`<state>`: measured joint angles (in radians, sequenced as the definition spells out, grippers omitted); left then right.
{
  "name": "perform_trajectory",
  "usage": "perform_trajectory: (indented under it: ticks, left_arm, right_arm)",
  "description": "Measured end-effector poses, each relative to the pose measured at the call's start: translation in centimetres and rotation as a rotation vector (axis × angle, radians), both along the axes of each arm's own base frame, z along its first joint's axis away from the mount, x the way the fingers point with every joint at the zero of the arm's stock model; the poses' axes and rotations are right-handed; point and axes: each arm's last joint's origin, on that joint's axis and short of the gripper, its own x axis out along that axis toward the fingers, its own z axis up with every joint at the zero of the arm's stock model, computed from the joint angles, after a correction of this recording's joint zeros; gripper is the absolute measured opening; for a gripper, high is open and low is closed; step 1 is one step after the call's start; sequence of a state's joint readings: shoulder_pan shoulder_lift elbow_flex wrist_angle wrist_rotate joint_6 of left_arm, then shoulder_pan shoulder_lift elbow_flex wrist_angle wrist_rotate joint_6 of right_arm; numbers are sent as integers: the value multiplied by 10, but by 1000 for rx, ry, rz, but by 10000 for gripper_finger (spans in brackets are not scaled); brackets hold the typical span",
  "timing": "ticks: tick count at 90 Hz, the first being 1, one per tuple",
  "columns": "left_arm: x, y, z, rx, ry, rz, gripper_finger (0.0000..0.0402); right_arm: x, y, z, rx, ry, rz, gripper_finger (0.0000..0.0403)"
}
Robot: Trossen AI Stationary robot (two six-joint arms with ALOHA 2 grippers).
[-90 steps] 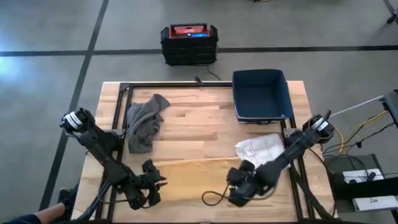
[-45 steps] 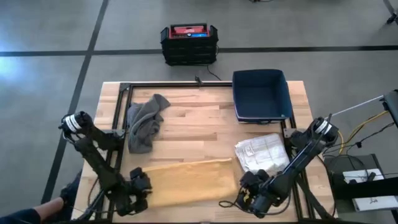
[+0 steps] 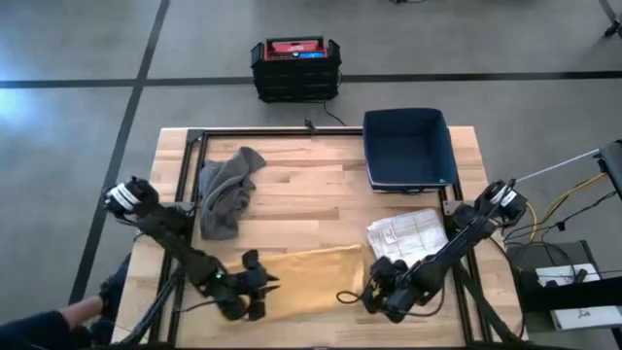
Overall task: Fold towel
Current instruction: Fold the yellow towel
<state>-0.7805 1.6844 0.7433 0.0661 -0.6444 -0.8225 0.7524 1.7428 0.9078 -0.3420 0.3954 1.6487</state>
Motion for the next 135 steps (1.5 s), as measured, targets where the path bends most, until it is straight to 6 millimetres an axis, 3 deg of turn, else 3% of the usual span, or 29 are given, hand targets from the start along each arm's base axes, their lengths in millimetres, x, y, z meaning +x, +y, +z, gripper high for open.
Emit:
perform_trajectory:
  ticks: [16, 35, 46, 62, 83, 104, 124, 135]
  left_arm:
    - [10, -4, -28, -16, 31, -14, 75]
    - [10, -8, -44, -13, 66, -28, 75]
    - [10, -8, -42, -18, 74, -40, 75]
    - [9, -8, -36, -24, 71, -62, 75]
    - [9, -9, -31, -8, 41, -80, 75]
    - [14, -10, -28, 27, -3, -97, 75]
    - [29, -20, -7, 104, -96, -116, 75]
    - [34, -16, -14, 131, -87, -94, 75]
  right_arm:
    - [-7, 11, 18, 63, -55, 32, 263]
    - [-12, 13, 32, 69, -125, 17, 275]
    - [-7, 11, 24, 51, -127, -9, 284]
    - [-2, 7, -3, 9, -73, -80, 293]
    - [7, 7, -19, -14, -145, -157, 281]
    - [9, 8, -20, -17, -169, -139, 261]
    - [9, 8, -20, -23, -167, -135, 250]
    - [9, 8, -20, -27, -171, -136, 251]
